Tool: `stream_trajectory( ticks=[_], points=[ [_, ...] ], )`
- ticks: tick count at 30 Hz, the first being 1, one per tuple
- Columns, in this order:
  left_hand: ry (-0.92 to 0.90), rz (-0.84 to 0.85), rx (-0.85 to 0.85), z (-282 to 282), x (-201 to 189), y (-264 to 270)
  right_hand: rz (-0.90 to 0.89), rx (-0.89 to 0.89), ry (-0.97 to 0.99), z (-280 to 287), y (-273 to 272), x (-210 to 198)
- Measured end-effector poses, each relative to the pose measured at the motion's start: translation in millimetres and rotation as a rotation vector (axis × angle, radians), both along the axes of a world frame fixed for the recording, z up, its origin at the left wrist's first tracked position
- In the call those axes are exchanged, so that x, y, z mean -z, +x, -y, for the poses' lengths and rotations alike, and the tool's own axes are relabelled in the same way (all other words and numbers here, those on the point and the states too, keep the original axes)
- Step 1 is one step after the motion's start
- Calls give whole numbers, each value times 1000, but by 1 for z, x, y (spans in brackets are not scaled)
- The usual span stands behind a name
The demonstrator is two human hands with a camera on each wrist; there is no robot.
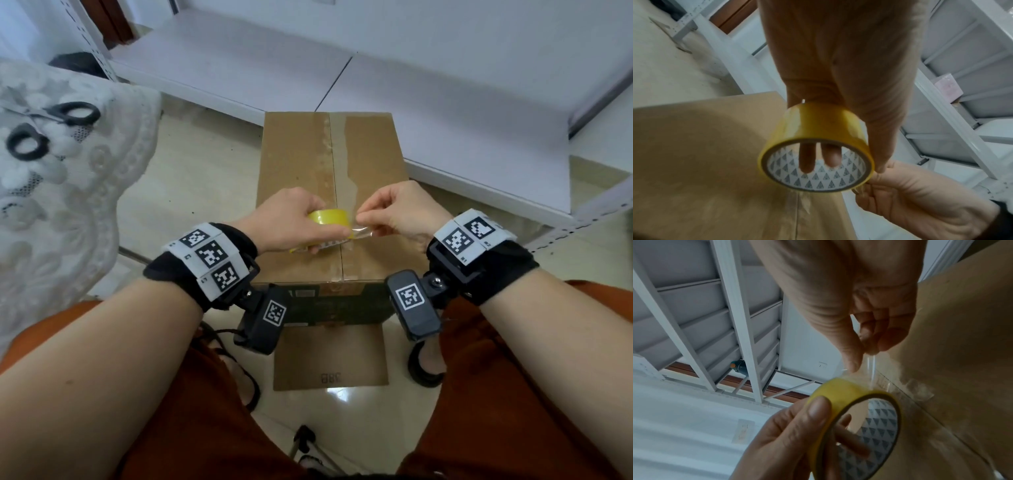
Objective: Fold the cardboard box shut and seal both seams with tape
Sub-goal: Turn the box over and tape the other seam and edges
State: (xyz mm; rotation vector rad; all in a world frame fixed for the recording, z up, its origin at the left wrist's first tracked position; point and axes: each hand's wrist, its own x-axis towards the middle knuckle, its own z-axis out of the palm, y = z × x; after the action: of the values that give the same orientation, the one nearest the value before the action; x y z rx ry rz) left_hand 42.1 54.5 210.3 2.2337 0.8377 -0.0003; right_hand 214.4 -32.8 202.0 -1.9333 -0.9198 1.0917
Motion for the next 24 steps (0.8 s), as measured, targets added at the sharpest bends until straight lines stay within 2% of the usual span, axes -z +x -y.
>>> stream_trajectory(
  ticks=[5, 8, 12, 17, 21, 24],
  points=[
    [43, 80, -32, 15, -1, 3, -98, 69, 33, 15, 2, 7],
    [-12, 97, -26, 23, -2, 1, -163, 49, 10, 24, 6, 8],
    [-56, 144, -70, 36, -1, -5, -364, 73, 15, 35, 3, 4],
    [7, 29, -41, 52, 2, -10, -398, 97, 0, 51, 2, 6],
    [-12, 27, -88, 63, -2, -3, -432, 103, -2, 63, 9, 7],
    [81, -12, -84, 69, -7, 9, -444, 119, -7, 68, 15, 10]
  ],
)
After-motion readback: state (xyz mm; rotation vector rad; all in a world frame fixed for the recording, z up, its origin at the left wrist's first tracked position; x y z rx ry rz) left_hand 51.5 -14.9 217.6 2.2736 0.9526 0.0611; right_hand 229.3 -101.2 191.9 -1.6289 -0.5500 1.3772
